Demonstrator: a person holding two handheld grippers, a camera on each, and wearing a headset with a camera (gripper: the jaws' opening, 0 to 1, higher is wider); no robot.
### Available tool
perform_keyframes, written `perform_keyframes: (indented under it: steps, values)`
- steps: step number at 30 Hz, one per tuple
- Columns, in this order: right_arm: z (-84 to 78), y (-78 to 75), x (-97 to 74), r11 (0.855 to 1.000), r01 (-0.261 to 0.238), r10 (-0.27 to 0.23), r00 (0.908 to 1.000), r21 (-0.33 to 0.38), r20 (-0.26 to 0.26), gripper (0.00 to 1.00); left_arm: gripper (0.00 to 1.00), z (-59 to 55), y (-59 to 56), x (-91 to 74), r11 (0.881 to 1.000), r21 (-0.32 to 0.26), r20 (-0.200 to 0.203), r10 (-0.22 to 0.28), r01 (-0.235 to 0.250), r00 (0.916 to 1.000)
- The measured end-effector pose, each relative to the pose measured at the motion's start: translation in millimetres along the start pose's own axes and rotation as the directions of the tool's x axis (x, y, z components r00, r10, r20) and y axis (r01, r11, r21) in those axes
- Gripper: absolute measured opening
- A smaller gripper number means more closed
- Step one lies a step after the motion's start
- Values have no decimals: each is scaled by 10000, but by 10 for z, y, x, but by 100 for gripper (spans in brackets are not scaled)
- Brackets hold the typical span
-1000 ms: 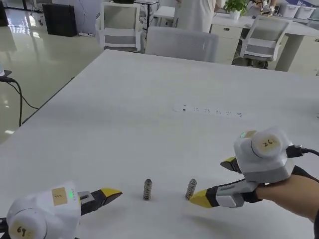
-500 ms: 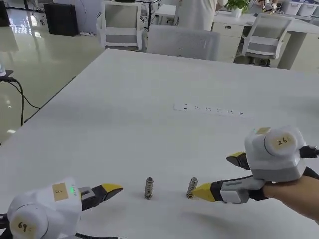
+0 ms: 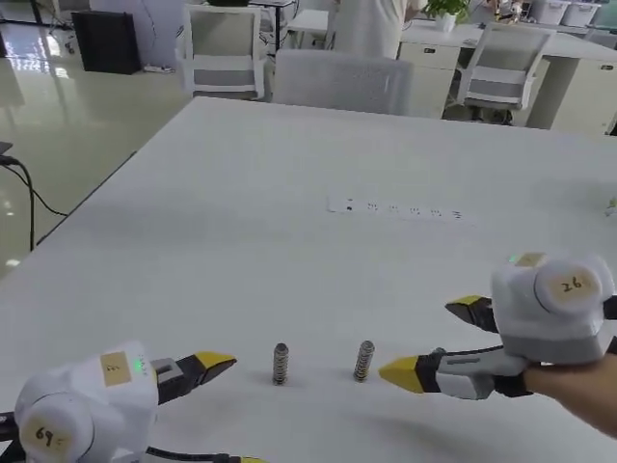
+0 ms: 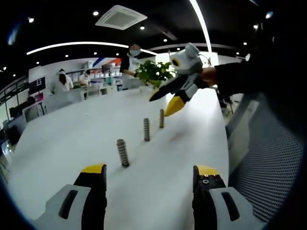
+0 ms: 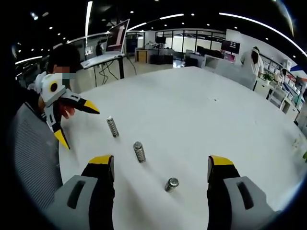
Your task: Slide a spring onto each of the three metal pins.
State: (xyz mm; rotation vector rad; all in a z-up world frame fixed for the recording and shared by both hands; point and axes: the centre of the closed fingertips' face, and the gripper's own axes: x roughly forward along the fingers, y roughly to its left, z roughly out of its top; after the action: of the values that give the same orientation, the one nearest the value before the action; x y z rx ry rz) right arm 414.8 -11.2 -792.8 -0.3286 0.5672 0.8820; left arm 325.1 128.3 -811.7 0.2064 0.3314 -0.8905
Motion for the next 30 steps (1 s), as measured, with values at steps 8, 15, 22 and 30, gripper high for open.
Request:
perform_keyframes:
  steps: [8,15,22,30]
  values:
    - [-11,31,-94,9998,182,-183,9996,31,232,80,69,5,24,-4,10000,-16,39,75,-75,10000]
    - [-83,32,-161,9992,343,-349,9989,226,301,80,69,23,25,10,10000,14,92,60,-60,9999]
    - [-137,70,-210,9988,387,-397,9987,308,325,80,70,44,32,17,9999,46,167,99,-99,9998]
    - [-233,150,-265,9987,344,-356,9989,386,294,80,71,56,57,10,9998,-71,273,204,-202,9994]
